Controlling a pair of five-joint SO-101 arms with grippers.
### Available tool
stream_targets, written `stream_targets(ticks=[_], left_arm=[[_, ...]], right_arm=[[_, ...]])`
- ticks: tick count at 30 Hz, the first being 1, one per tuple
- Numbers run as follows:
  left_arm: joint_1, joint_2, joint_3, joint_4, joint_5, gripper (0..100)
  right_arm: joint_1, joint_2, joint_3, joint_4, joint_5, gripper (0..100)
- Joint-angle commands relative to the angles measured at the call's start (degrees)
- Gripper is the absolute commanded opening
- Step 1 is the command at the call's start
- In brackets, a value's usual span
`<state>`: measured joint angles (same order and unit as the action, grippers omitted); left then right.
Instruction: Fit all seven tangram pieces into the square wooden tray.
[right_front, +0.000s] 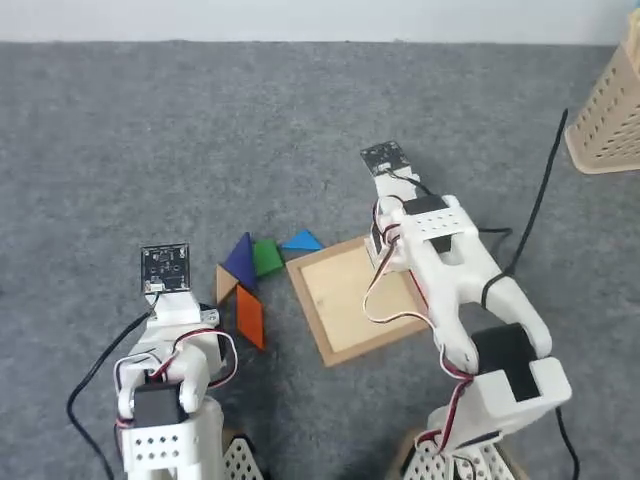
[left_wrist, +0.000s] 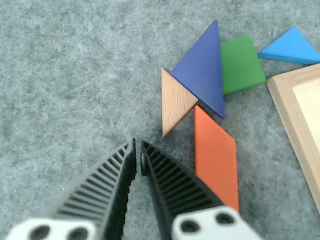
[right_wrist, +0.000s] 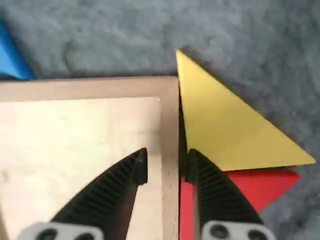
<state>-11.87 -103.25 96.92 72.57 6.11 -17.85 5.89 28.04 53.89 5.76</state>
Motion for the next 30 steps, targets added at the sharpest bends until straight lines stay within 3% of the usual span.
stream_targets(ticks=[1, 5, 10, 22, 27, 30], left_arm=[[0.0, -1.1, -0.3, 0.1, 0.5, 1], [0.0, -1.1, -0.3, 0.1, 0.5, 1], [0.0, -1.1, -0.3, 0.1, 0.5, 1], [0.0, -1.1, -0.3, 0.1, 0.5, 1], [0.0, -1.1, -0.3, 0.1, 0.5, 1], [0.0, -1.1, -0.3, 0.1, 0.5, 1]], right_arm=[[-0.1, 2.0, -0.6, -1.4, 2.1, 14.5], [0.0, 4.5, -2.0, -0.3, 0.6, 13.2], [0.0, 5.1, -3.3, 1.9, -3.9, 0.6], [7.7, 5.1, -4.7, 1.8, -18.3, 1.3], [6.5, 4.6, -5.5, 1.0, -19.3, 2.0], [4.7, 4.1, -7.2, 2.8, -18.8, 9.5]])
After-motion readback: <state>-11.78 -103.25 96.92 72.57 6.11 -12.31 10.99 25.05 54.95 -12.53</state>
